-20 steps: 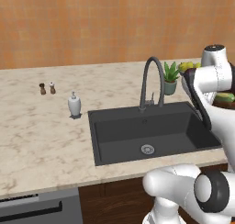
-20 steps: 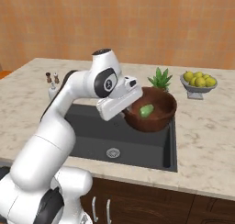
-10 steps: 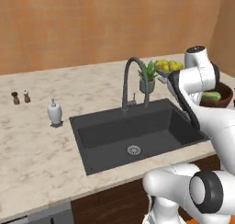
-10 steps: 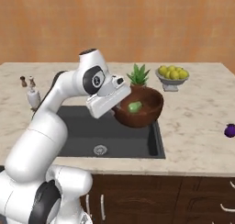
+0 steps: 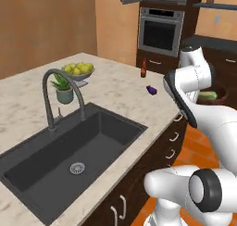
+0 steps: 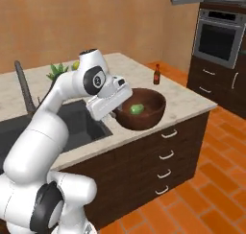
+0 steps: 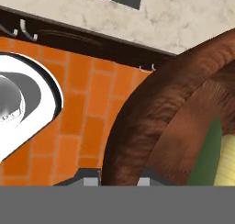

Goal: Pick the corn from the sink and place it in the bowl. Then pick the bowl and place it in the microwave. Then close the microwave door and press the start button.

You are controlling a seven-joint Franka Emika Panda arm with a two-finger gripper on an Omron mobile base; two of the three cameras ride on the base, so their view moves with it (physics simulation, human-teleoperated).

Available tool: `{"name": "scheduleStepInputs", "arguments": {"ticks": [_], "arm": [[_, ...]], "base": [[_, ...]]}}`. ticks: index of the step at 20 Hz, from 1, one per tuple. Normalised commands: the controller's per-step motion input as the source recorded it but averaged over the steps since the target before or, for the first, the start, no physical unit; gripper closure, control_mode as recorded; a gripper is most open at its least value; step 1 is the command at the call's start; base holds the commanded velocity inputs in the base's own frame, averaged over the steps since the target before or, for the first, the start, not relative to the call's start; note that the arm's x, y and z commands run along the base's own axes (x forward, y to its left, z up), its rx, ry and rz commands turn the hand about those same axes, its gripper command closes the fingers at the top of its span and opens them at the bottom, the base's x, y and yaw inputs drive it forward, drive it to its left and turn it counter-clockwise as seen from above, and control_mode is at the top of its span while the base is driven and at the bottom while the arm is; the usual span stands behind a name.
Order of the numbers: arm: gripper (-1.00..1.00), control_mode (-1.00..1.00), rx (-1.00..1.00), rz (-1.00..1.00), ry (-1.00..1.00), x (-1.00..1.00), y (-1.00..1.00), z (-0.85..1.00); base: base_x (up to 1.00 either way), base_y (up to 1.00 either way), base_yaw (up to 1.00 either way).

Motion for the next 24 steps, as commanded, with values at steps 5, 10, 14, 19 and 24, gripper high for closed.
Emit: {"name": "scheduleStepInputs", "arguments": {"ticks": [5,10,14,19,24], "arm": [[1.0,1.0,0.0,0.0,0.0,0.0,0.0,0.0],[1.0,1.0,0.0,0.0,0.0,0.0,0.0,0.0],[1.0,1.0,0.0,0.0,0.0,0.0,0.0,0.0],[1.0,1.0,0.0,0.0,0.0,0.0,0.0,0.0],[1.0,1.0,0.0,0.0,0.0,0.0,0.0,0.0]], "base": [[0.35,-0.63,-0.68],[0.92,-0.99,-0.46],[1.0,-0.9,-0.4],[1.0,-0.67,-0.32],[1.0,-0.5,-0.19]]}}
